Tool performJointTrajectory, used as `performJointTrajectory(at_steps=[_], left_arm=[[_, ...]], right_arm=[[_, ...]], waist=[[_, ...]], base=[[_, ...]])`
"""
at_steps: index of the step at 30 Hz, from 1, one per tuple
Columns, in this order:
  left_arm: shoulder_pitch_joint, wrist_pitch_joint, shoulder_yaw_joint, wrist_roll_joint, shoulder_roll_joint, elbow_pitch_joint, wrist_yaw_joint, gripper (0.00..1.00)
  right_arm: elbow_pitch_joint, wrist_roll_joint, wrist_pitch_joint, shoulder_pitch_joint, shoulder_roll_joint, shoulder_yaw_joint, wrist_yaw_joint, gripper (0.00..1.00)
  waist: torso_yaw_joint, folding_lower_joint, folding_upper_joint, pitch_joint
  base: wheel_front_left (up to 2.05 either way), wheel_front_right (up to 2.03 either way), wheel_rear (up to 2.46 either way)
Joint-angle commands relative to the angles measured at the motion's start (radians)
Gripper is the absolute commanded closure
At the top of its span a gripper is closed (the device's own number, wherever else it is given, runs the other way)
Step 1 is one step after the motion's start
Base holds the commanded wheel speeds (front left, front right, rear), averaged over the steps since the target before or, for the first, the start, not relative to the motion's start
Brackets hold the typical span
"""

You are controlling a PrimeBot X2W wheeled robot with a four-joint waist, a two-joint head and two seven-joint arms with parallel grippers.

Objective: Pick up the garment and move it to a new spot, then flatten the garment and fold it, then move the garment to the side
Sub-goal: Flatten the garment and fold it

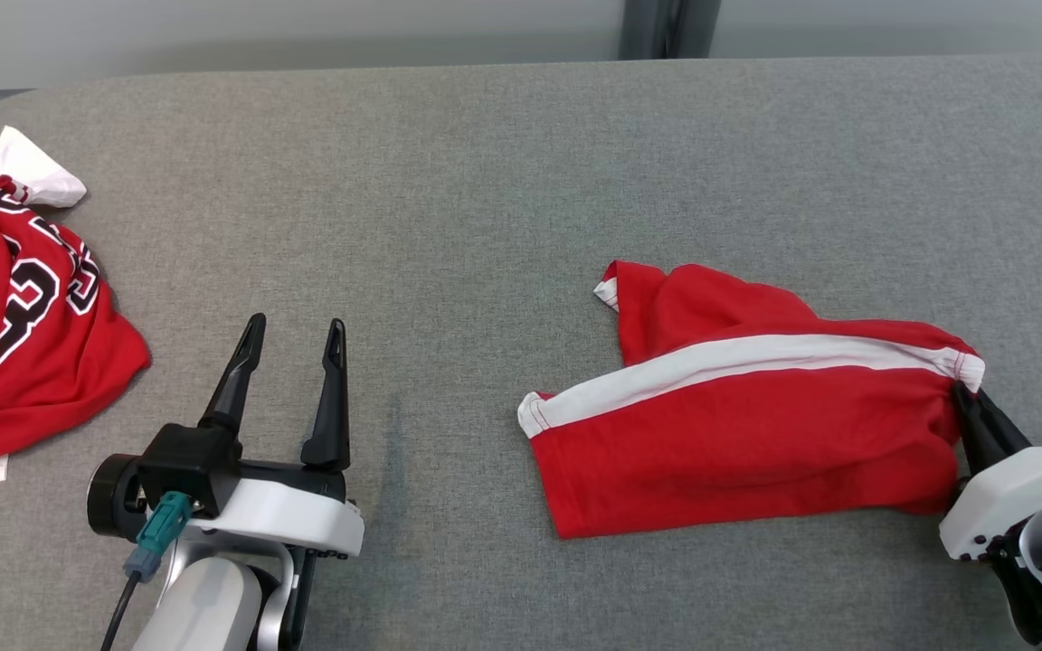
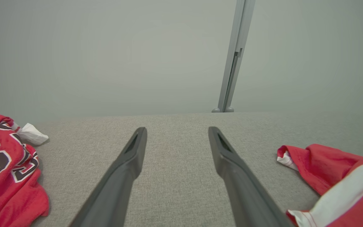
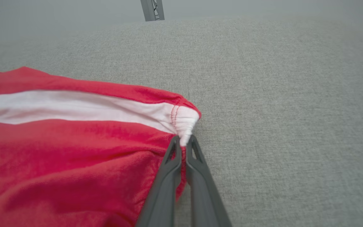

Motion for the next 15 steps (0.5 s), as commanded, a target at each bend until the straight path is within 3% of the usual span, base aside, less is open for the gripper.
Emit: performJointTrajectory(at_steps=[1, 8, 15], left_arm=[[-0.019, -0.005, 0.003, 0.006, 0.002, 0.002, -0.004, 0.00], [-0.003, -0.005, 0.011, -0.001, 0.002, 0.008, -0.009, 0.00], [0.027, -0.005, 0.019, -0.012, 0.008, 0.016, -0.011, 0.00]], right_arm=[[0.009, -0.003, -0.013, -0.014, 0.003, 0.002, 0.000, 0.00], [0.000, -0.005, -0.054, -0.017, 0.017, 0.014, 0.000, 0.00], [-0.137, -0.024, -0.107, 0.012, 0.034, 0.027, 0.000, 0.00]], waist=[[-0.001, 0.0000, 0.0000, 0.000], [-0.015, 0.0000, 0.0000, -0.014], [-0.036, 0.0000, 0.0000, -0.051]], base=[[0.00, 0.00, 0.00], [0.00, 0.00, 0.00], [0.00, 0.00, 0.00]])
